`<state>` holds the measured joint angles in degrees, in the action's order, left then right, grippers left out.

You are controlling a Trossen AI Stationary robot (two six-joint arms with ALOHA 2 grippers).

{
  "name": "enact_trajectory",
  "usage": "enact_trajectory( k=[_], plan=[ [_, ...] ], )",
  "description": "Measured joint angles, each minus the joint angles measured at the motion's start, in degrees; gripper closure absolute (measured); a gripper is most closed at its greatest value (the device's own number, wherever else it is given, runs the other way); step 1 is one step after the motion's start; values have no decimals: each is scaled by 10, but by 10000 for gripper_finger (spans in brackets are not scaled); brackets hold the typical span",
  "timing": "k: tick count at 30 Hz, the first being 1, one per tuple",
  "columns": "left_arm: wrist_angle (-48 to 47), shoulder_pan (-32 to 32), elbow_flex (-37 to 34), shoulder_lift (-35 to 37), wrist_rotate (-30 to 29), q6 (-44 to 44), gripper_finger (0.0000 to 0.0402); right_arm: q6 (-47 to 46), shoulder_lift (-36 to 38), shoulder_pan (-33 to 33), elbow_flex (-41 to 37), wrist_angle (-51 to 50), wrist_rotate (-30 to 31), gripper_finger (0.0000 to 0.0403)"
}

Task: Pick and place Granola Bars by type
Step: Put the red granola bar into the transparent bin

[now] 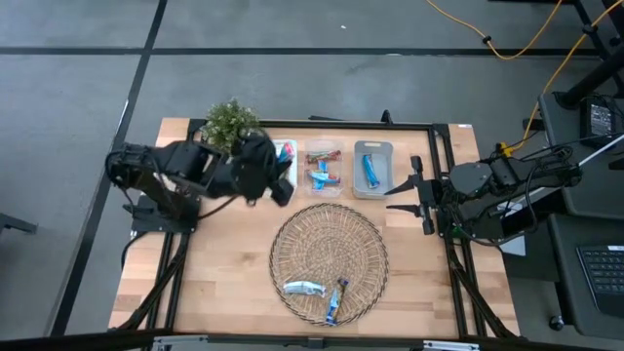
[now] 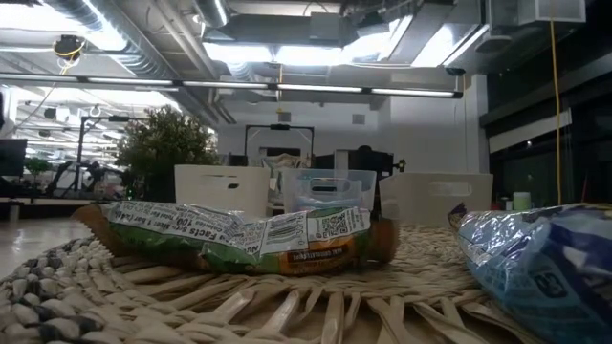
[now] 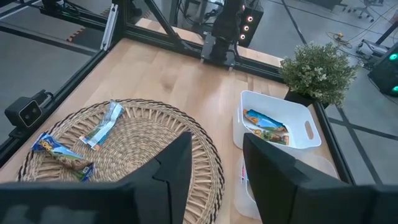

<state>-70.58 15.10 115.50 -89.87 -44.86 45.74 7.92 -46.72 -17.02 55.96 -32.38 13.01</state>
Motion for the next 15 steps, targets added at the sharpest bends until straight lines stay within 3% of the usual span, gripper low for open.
enact_trajectory(
  k=[2,8,15],
  plan=[
    [35,-33,0,0,4,-34,386,-2,0,0,0,0,0,256],
    [187,-167,0,0,111,-203,390,-2,0,0,0,0,0,256],
    [230,-238,0,0,184,-245,388,-3,0,0,0,0,-1,256]
  ],
)
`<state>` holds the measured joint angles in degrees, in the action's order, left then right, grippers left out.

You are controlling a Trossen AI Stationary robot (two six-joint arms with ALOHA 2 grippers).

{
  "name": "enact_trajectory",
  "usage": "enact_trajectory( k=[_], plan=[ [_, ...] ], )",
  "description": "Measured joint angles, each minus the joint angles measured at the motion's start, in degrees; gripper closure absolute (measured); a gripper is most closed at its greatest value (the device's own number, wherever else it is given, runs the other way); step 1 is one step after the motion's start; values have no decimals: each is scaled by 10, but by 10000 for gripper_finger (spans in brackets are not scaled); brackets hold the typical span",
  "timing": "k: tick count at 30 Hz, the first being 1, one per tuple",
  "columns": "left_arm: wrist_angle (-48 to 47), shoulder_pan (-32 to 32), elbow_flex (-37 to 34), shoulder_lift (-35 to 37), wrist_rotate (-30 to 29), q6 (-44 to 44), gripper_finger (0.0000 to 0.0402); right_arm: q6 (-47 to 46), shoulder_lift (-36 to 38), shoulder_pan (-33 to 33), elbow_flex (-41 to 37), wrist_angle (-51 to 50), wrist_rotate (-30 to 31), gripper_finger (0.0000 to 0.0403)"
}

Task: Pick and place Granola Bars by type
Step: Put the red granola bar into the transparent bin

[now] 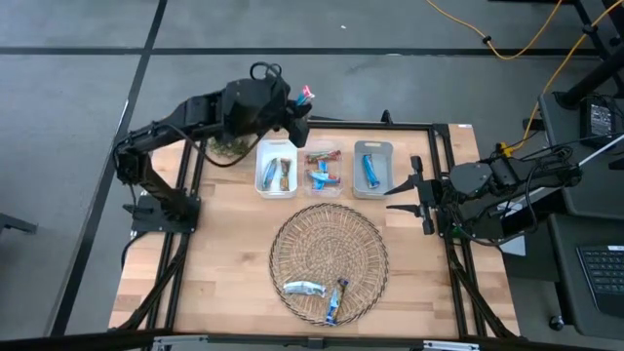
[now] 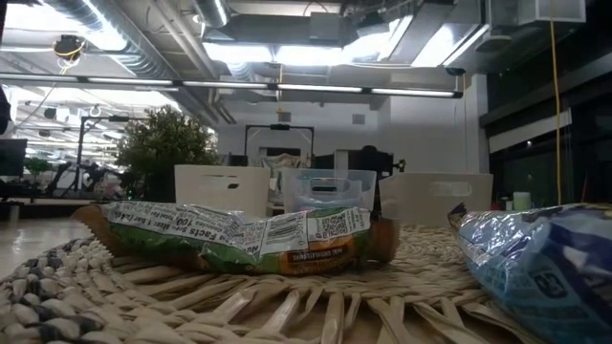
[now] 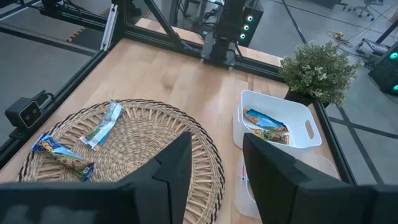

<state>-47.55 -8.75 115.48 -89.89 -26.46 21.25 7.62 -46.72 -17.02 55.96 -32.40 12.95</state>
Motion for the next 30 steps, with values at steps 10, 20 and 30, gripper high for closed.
enact_trajectory(
  k=[10,20,30],
  plan=[
    [-3,-62,0,-117,113,-8,388,1,0,0,0,-2,0,256],
    [-54,-95,-1,-268,215,-32,387,0,0,0,0,-3,0,256],
    [-56,-103,0,-279,193,-32,344,2,0,0,0,-5,0,256]
  ],
)
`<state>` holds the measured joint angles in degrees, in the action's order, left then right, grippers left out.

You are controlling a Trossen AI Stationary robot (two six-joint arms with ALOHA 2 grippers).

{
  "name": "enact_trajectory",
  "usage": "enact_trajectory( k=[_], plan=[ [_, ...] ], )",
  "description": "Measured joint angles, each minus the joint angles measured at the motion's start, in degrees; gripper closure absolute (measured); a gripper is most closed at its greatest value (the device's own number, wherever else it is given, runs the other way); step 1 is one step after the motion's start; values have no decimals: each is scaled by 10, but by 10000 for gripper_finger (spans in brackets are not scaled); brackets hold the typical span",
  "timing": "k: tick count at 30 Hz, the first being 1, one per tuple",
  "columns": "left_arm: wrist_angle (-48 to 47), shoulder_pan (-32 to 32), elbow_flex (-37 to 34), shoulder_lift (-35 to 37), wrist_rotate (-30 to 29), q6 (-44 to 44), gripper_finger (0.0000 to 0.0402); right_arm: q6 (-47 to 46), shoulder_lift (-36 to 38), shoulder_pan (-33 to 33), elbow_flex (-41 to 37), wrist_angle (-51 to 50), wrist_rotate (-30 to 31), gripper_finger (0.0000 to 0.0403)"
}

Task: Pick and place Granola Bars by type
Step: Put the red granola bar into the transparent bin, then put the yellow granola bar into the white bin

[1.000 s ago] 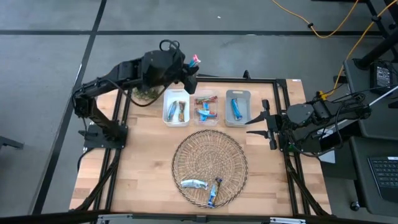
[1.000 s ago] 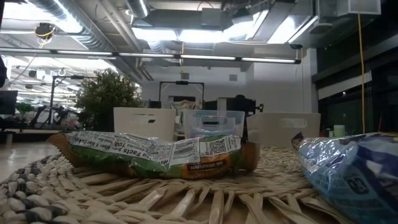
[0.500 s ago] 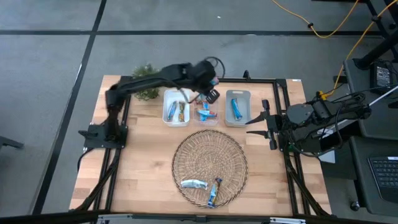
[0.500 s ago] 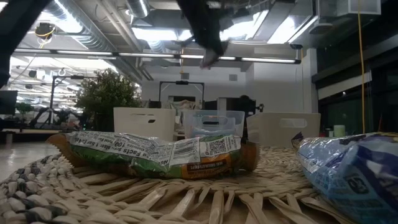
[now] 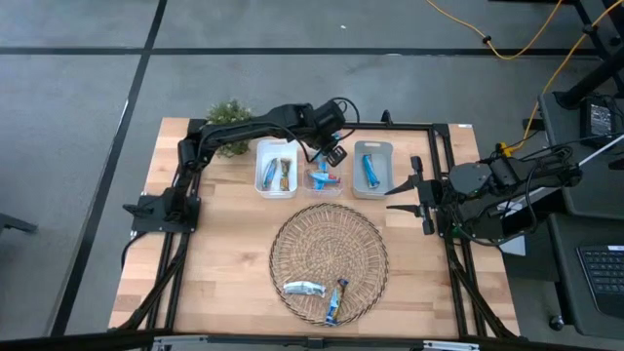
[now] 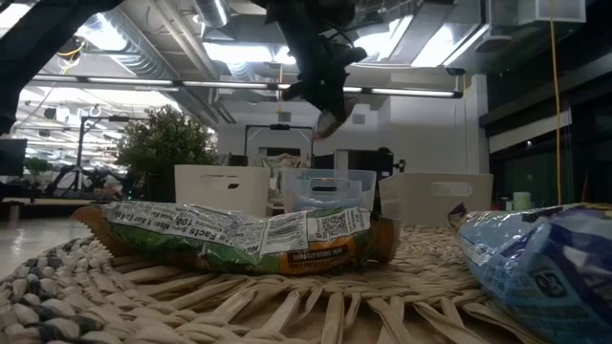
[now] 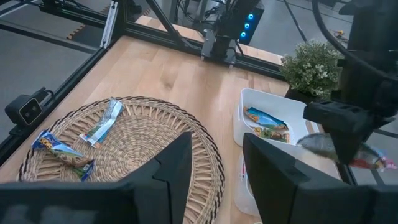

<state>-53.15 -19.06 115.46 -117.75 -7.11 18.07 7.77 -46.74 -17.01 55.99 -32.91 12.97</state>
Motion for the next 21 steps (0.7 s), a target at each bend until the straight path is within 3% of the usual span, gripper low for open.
enact_trajectory(
  k=[11,16,21],
  plan=[
    [-30,-1,7,26,22,-13,199,0,0,0,0,-14,0,256],
    [-40,27,28,89,23,-21,181,0,0,0,0,-19,0,256],
    [-42,100,29,179,27,-38,184,0,0,0,0,-18,8,256]
  ],
)
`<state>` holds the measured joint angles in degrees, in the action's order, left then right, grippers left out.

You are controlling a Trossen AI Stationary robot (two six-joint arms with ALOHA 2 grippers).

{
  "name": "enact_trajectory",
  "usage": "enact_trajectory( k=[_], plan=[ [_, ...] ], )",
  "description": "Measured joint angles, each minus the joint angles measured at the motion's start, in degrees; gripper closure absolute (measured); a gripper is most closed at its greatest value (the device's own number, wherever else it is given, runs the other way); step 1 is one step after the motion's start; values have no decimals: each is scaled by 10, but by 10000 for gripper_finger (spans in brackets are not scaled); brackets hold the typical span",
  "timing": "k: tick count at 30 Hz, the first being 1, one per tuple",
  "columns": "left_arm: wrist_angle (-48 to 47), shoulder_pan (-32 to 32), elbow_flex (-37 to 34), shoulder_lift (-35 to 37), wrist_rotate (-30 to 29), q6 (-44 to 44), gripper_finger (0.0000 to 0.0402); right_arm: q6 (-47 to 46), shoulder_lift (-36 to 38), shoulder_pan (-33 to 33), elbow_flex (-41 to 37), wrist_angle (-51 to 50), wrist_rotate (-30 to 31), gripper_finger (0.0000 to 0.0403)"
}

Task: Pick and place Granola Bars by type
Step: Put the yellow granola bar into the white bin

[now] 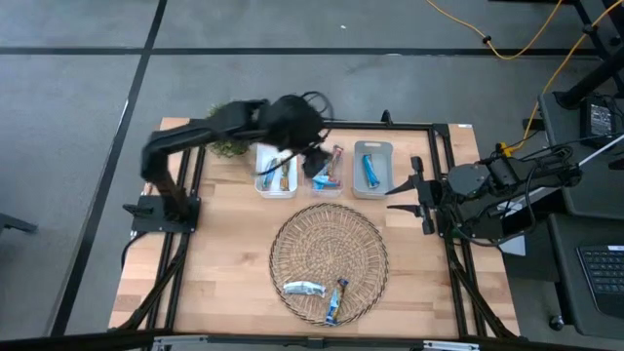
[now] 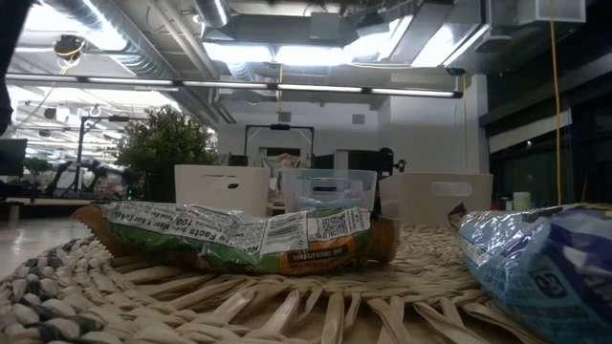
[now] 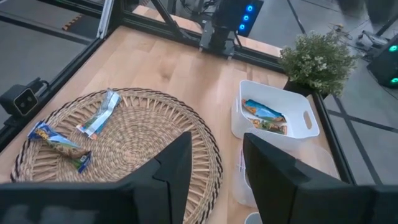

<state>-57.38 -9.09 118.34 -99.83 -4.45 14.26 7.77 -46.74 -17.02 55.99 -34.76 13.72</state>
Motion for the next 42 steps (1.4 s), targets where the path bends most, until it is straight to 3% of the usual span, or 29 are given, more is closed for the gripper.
enact_trajectory(
  k=[4,10,14,20,31,42],
  plan=[
    [-25,85,0,55,-10,10,183,-1,0,0,0,0,1,256],
    [-43,213,0,91,-95,40,185,0,0,0,0,3,2,256],
    [-48,257,0,88,-89,68,186,0,0,0,0,3,2,256],
    [-102,295,-25,52,-66,112,186,-1,0,0,0,4,2,256],
    [-52,330,-204,-25,58,105,186,-2,0,0,0,4,2,256],
    [-2,350,-245,-113,59,31,184,-54,0,1,0,-3,2,256]
  ],
)
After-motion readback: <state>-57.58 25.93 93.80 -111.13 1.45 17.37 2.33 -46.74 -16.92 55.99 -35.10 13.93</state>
